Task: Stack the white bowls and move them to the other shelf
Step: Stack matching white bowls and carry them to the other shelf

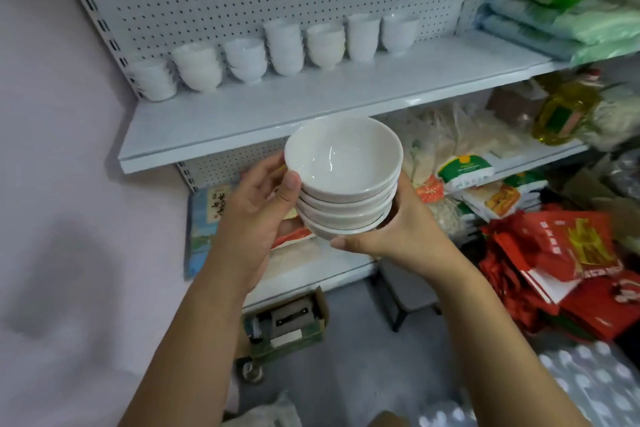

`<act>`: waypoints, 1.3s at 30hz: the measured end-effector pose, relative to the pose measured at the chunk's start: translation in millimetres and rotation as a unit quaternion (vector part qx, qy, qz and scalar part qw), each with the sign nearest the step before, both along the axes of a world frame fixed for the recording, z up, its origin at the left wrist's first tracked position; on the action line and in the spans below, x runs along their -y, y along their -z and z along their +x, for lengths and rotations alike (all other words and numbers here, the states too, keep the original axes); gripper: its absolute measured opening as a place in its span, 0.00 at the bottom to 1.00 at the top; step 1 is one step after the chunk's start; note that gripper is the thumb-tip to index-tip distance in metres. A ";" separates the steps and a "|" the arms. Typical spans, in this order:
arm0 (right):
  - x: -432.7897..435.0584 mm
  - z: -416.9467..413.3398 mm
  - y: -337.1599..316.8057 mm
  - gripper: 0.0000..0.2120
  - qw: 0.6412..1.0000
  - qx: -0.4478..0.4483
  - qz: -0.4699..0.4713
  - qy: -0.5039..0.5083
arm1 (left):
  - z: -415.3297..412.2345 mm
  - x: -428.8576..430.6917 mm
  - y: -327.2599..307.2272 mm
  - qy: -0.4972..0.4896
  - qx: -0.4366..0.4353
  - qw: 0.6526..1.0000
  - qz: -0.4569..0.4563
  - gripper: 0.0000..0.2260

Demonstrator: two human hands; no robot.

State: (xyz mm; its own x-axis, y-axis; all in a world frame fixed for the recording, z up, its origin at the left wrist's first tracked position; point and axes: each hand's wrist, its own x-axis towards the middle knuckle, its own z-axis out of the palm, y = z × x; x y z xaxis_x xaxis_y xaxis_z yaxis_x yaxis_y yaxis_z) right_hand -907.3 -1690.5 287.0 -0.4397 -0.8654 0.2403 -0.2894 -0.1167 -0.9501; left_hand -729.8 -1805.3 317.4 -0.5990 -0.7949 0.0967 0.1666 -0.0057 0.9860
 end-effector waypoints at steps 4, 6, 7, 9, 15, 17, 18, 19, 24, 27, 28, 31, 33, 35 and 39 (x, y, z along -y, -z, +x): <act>10.0 -42.0 3.5 0.52 1.000 0.002 0.001 0.031 | -51.1 27.1 9.3 0.037 0.005 0.999 0.015 0.39; 18.2 -64.5 6.6 0.51 0.999 0.001 0.000 0.045 | -78.4 39.7 11.5 0.050 0.012 0.999 0.015 0.38; 23.3 -76.2 7.7 0.52 0.999 0.003 0.000 0.053 | -92.2 46.5 12.5 0.054 0.016 0.998 0.013 0.36; 34.7 -101.3 10.5 0.52 0.998 0.006 0.002 0.065 | -119.8 60.6 13.4 0.065 0.017 0.998 0.015 0.29; 67.7 -193.6 5.2 0.50 0.997 -0.007 0.003 0.083 | -215.4 102.0 8.3 0.057 0.028 0.998 -0.009 0.35; 76.5 -230.6 0.6 0.49 0.996 -0.013 0.011 0.089 | -253.3 112.5 5.7 0.064 0.025 0.997 -0.015 0.36; 80.3 -248.0 -1.3 0.49 0.996 -0.018 0.015 0.091 | -270.9 115.8 4.8 0.069 0.023 0.997 -0.017 0.35; 83.2 -264.0 -2.6 0.48 0.996 -0.023 0.017 0.089 | -286.6 118.7 4.7 0.072 0.021 0.997 -0.019 0.33; 100.4 -323.7 -3.2 0.47 0.995 -0.039 0.021 0.088 | -348.5 138.6 11.1 0.079 0.015 0.997 0.000 0.27; 112.1 -349.2 -0.2 0.48 0.994 -0.034 0.026 0.098 | -379.8 154.5 14.4 0.087 0.023 0.996 -0.002 0.27; 116.1 -357.5 -1.1 0.47 0.994 -0.033 0.027 0.102 | -391.2 160.1 15.5 0.090 0.023 0.996 -0.004 0.27; 127.9 -386.9 -1.7 0.44 0.993 -0.037 0.015 0.107 | -427.1 175.7 16.6 0.106 0.019 0.994 -0.008 0.28; 139.2 -407.6 -6.0 0.44 0.992 -0.044 0.001 0.119 | -453.0 189.6 16.0 0.118 0.019 0.993 -0.021 0.27; 155.0 -431.1 -12.2 0.43 0.991 -0.048 -0.013 0.122 | -481.4 206.4 13.7 0.133 0.015 0.991 -0.029 0.26; 191.2 -477.5 -17.3 0.40 0.991 -0.043 -0.016 0.127 | -537.0 246.0 12.9 0.157 0.010 0.987 -0.033 0.24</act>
State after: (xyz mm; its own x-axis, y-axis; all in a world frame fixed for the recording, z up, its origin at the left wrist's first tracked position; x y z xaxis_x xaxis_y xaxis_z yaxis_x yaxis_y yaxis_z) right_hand -1384.8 -1881.7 304.3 -0.6196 -0.7204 0.3116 -0.3930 -0.0589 -0.9176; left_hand -1266.8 -2051.2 304.5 -0.8172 -0.5620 0.1279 0.1475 0.0106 0.9890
